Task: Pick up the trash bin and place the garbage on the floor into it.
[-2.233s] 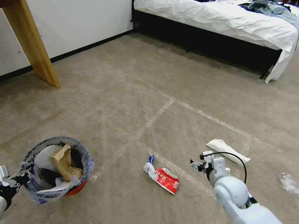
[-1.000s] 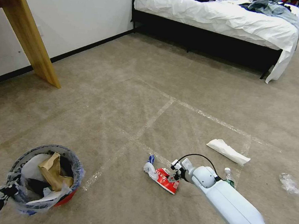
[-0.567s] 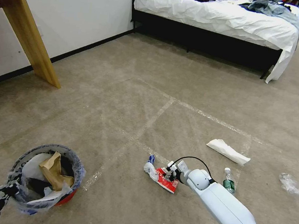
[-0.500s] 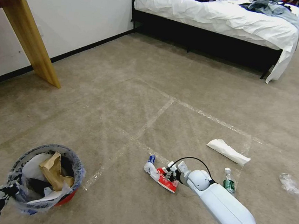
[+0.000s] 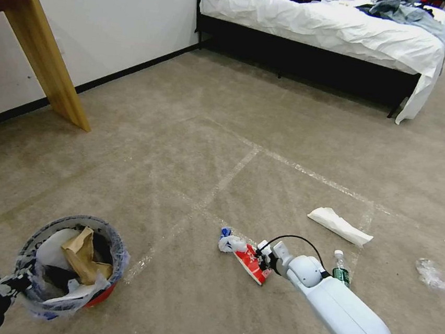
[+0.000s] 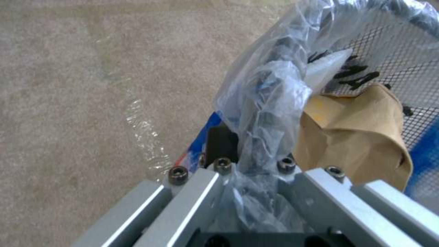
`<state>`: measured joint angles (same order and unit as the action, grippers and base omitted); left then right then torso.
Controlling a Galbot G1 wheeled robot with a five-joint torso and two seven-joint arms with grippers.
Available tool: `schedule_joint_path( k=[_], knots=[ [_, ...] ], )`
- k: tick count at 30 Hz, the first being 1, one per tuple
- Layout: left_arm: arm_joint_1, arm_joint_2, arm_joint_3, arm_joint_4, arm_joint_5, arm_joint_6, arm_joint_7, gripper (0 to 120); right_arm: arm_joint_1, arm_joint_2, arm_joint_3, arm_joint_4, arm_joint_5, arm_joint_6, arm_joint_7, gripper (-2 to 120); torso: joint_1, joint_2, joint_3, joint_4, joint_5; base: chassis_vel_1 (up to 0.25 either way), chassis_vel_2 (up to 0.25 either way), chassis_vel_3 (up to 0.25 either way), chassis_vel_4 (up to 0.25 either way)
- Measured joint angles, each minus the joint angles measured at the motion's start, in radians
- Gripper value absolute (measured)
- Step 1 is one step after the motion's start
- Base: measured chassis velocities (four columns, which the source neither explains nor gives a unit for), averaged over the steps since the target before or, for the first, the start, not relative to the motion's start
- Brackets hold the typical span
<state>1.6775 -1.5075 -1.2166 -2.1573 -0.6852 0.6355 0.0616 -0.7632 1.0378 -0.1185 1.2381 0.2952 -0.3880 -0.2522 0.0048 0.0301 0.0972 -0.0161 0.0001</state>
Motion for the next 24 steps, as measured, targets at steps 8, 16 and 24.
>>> schedule_joint_path(
  k=[8, 16, 24],
  knots=[
    [-0.004, 0.009, 0.013, -0.006, -0.013, 0.008, -0.005, 1, -0.004, -0.036, 0.113, 0.13, 0.078, 0.067, 0.056, 0, 0.0, 0.0, 0.0, 0.0, 0.0, 0.0, 0.0, 0.0, 0.0],
    [-0.02, 0.016, 0.031, -0.006, -0.013, 0.013, -0.005, 1, -0.034, -0.094, 0.201, 0.389, 0.173, 0.109, 0.167, 0, 0.0, 0.0, 0.0, 0.0, -0.0003, 0.0, 0.0, 0.0, 0.0],
    [-0.021, 0.027, 0.042, -0.006, -0.014, 0.018, -0.004, 1, -0.035, -0.131, 0.2, 0.615, 0.27, 0.097, 0.235, 0, 0.0, 0.0, 0.0, 0.0, -0.0002, 0.0, 0.0, 0.0, 0.0]
  ],
)
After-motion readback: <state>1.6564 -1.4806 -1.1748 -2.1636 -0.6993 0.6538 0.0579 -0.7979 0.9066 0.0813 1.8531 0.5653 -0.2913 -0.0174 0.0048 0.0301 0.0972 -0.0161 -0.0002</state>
